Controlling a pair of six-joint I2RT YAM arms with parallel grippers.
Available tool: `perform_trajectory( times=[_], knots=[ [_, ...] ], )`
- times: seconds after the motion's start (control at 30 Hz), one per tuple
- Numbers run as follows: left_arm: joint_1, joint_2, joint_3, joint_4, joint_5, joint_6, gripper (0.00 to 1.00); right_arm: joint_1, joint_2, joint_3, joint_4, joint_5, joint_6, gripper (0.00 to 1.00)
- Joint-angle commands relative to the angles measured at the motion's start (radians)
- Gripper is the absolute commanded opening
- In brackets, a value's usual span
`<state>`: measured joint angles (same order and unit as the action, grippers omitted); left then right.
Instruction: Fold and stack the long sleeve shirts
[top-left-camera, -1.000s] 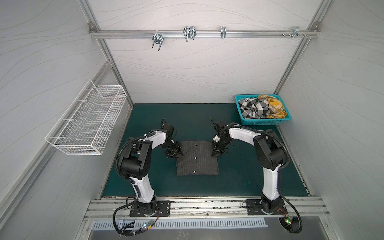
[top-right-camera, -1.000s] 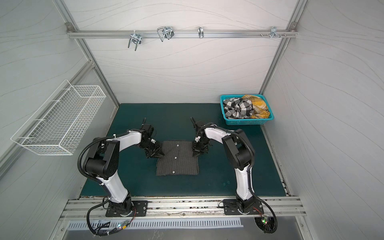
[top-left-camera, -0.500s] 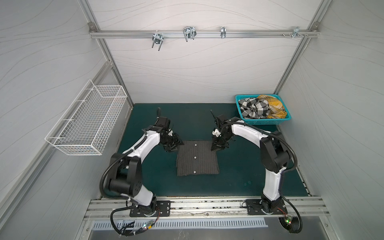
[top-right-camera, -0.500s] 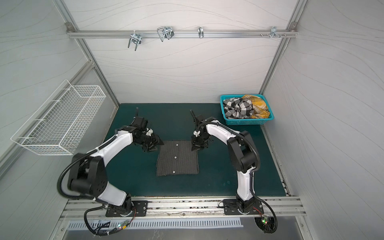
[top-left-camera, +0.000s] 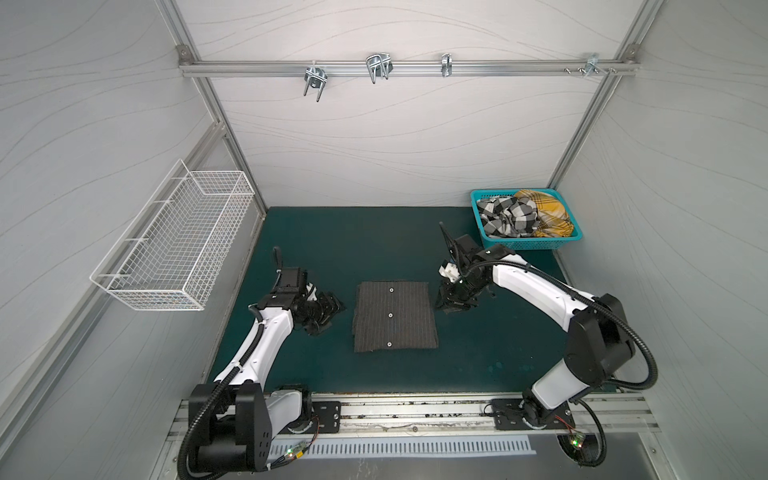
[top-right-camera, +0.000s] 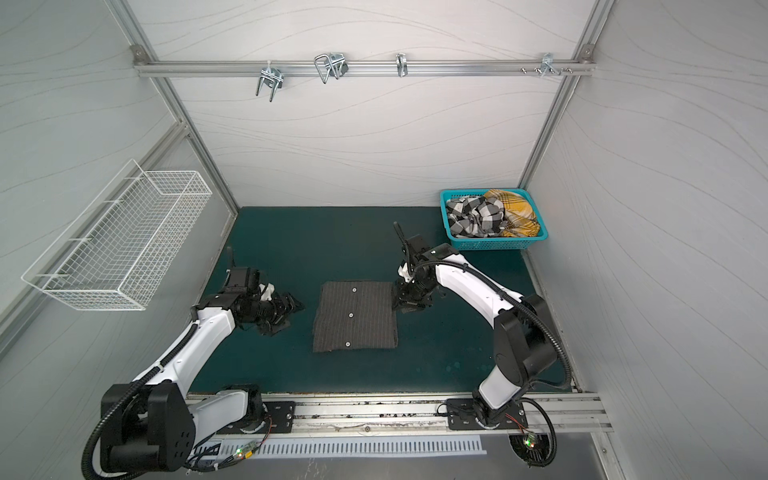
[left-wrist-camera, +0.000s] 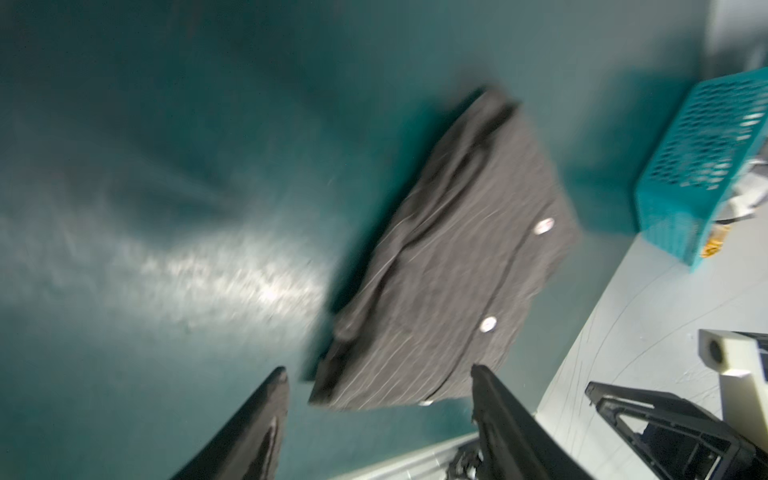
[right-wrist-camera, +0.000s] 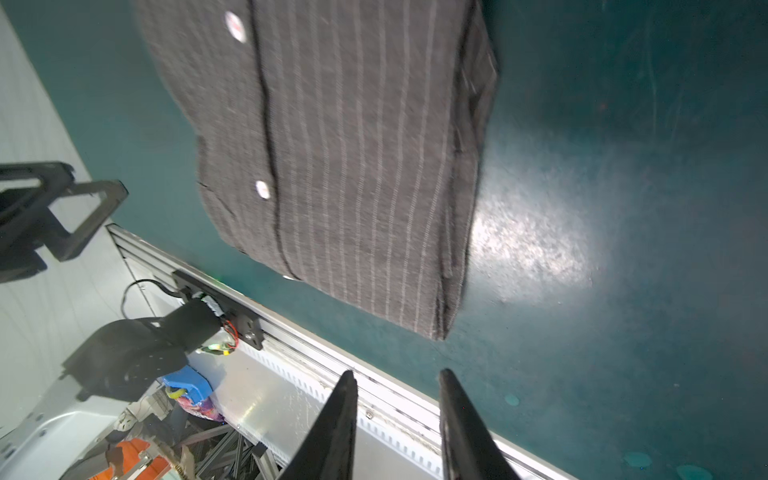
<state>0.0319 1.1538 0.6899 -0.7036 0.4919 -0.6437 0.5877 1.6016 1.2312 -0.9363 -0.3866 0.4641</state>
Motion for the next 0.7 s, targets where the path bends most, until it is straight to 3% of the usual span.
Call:
perform_trajectory(
  times=[0.0, 0.3, 0.67],
  knots=[
    [0.005, 0.031, 0.029, -0.029, 0.015, 0.011, 0.71, 0.002, 0.004, -0.015, 0.024, -0.026, 0.006, 0.35],
    [0.005, 0.178, -0.039, 0.127, 0.093, -0.031, 0.75, 0.018, 0.099, -0.002, 0.076, -0.052, 0.015, 0.36],
    [-0.01, 0.285, -0.191, 0.45, 0.078, -0.168, 0.8, 0.014, 0.205, 0.033, 0.093, -0.087, -0.003, 0.35]
  ],
)
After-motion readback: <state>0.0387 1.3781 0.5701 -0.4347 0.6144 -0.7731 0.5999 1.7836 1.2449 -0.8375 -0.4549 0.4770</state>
